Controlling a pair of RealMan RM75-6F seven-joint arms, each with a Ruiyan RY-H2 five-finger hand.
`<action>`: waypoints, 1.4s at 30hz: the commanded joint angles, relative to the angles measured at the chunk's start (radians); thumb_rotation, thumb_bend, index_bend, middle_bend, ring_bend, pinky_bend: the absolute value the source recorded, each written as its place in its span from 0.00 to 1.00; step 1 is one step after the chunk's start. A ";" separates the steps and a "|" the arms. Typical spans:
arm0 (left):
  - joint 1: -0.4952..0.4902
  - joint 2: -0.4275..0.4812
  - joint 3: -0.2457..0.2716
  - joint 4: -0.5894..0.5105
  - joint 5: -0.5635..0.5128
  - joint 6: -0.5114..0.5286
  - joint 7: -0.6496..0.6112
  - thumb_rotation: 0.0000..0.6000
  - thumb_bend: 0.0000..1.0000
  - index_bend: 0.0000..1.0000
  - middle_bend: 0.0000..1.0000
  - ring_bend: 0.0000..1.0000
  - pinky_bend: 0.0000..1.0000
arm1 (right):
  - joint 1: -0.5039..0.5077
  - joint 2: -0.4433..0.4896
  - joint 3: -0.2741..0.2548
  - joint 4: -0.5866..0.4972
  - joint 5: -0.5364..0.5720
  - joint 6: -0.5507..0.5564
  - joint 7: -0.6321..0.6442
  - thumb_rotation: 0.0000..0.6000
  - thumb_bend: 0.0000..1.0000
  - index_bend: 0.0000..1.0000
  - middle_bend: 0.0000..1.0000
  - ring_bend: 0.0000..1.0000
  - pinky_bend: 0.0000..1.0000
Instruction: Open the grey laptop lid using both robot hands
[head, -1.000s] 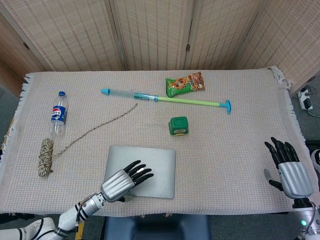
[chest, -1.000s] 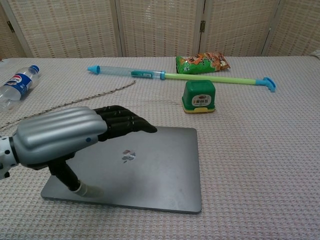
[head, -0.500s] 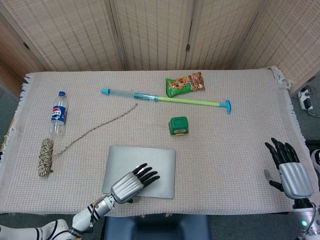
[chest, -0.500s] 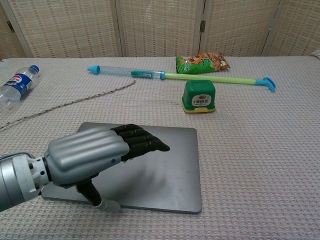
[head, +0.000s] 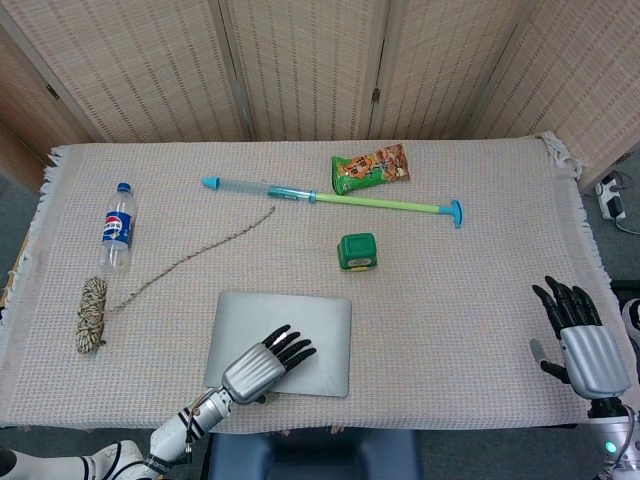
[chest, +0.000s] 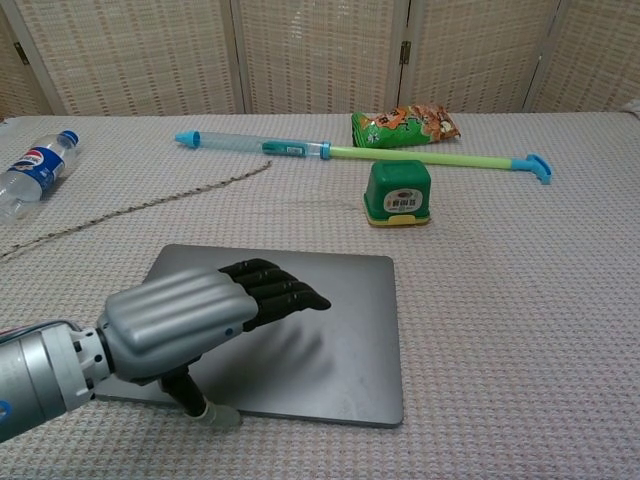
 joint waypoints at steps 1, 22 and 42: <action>-0.001 -0.004 0.003 0.005 -0.006 -0.001 -0.001 1.00 0.20 0.10 0.13 0.08 0.00 | 0.000 -0.001 -0.002 0.001 0.001 -0.003 0.000 1.00 0.44 0.00 0.00 0.00 0.00; -0.002 -0.020 0.015 0.050 -0.025 0.028 -0.021 1.00 0.37 0.14 0.15 0.10 0.00 | -0.003 -0.005 -0.005 -0.001 0.000 -0.002 0.001 1.00 0.44 0.00 0.00 0.00 0.00; 0.033 -0.186 -0.024 0.354 0.085 0.330 -0.189 1.00 0.50 0.10 0.15 0.03 0.00 | 0.022 0.010 -0.067 -0.012 -0.140 -0.013 0.076 1.00 0.44 0.00 0.00 0.01 0.00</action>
